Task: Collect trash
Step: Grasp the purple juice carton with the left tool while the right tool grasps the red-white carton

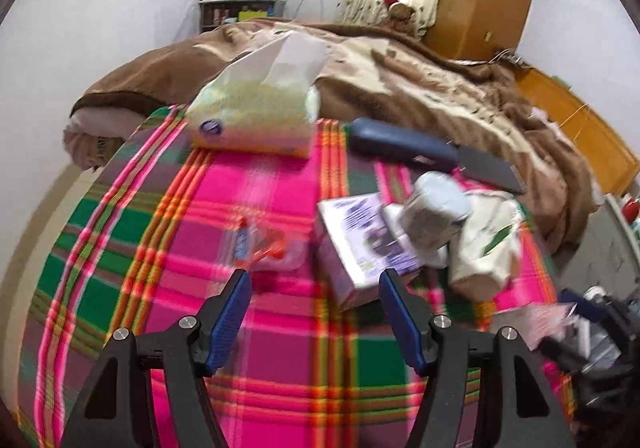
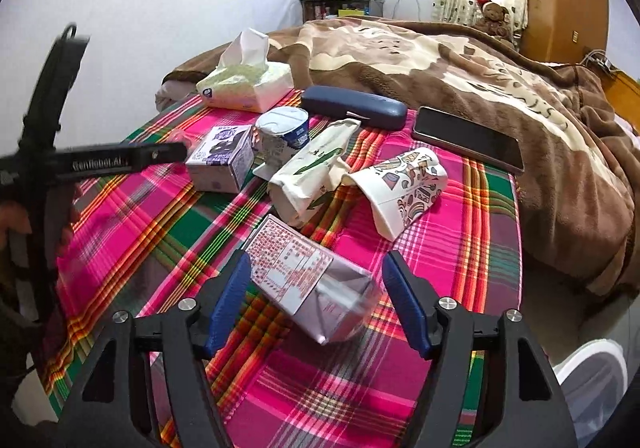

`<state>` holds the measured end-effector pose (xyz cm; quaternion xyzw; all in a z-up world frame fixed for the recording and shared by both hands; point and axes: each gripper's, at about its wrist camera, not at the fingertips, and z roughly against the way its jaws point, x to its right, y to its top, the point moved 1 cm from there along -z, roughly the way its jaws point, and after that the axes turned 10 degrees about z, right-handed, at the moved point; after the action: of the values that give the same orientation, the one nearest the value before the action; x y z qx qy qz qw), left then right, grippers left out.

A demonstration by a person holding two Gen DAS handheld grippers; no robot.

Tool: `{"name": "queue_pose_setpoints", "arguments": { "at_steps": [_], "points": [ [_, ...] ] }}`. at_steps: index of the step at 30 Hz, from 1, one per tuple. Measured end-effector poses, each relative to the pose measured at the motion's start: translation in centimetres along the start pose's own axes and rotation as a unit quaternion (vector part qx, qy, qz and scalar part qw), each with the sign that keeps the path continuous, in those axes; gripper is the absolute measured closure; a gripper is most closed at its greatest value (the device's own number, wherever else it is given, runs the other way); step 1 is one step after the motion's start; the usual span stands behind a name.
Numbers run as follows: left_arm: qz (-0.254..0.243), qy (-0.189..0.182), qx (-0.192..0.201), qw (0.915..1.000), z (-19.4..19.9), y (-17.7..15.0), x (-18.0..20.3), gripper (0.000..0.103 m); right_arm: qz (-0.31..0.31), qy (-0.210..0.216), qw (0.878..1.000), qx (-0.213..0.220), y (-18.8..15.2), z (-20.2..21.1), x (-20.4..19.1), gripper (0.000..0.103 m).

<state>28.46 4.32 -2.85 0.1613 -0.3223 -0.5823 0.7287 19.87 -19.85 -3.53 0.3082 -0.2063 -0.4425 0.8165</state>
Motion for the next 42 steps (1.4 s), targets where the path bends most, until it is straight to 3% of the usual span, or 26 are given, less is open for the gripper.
{"name": "queue_pose_setpoints", "arguments": {
  "at_steps": [2,6,11,15,18,21,25,32,35,37,39,42],
  "points": [
    [0.004,-0.012,-0.003,0.9999,-0.3,0.3,0.7,0.028,0.001,0.0,1.0,-0.001,0.0,-0.1,0.0,0.032],
    [-0.004,-0.016,-0.013,0.9998,-1.4,0.6,2.3,0.028,-0.011,-0.001,1.0,0.001,0.1,-0.2,0.3,0.032],
    [-0.017,0.012,-0.029,0.9994,-3.5,0.7,3.2,0.028,-0.011,0.004,1.0,-0.001,-0.1,-0.6,0.0,0.032],
    [-0.011,0.004,-0.034,0.9994,-4.3,1.0,3.3,0.028,-0.017,-0.019,1.0,-0.014,-0.4,-1.0,0.0,0.032],
    [-0.015,0.019,-0.038,0.999,-4.7,1.1,3.5,0.028,-0.025,-0.008,1.0,-0.018,-0.8,-1.4,0.2,0.032],
    [-0.012,0.006,-0.031,0.9994,-4.7,1.2,3.8,0.028,-0.031,-0.01,0.999,-0.024,-0.9,-1.7,0.3,0.032],
    [-0.015,0.029,-0.035,0.9989,-5.7,1.2,3.6,0.028,-0.037,-0.009,0.999,-0.03,-1.1,-2.0,0.4,0.032],
    [-0.003,0.038,-0.043,0.9983,-7.2,1.1,2.9,0.028,-0.056,-0.011,0.997,-0.049,-1.6,-2.8,0.3,0.032],
    [-0.004,0.039,-0.048,0.9981,-7.7,1.0,2.9,0.033,-0.071,-0.007,0.996,-0.047,-1.9,-2.7,0.6,0.033],
    [-0.005,0.042,-0.043,0.9982,-7.8,1.0,2.9,0.036,-0.077,-0.007,0.996,-0.044,-1.9,-2.6,0.6,0.045],
    [-0.007,0.043,-0.041,0.9982,-7.7,1.0,2.9,0.043,-0.081,-0.01,0.996,-0.044,-2.0,-2.5,0.6,0.045],
    [-0.005,0.035,-0.044,0.9984,-7.5,0.9,2.9,0.044,-0.09,-0.012,0.995,-0.042,-2.1,-2.4,0.6,0.045]
  ]
}}
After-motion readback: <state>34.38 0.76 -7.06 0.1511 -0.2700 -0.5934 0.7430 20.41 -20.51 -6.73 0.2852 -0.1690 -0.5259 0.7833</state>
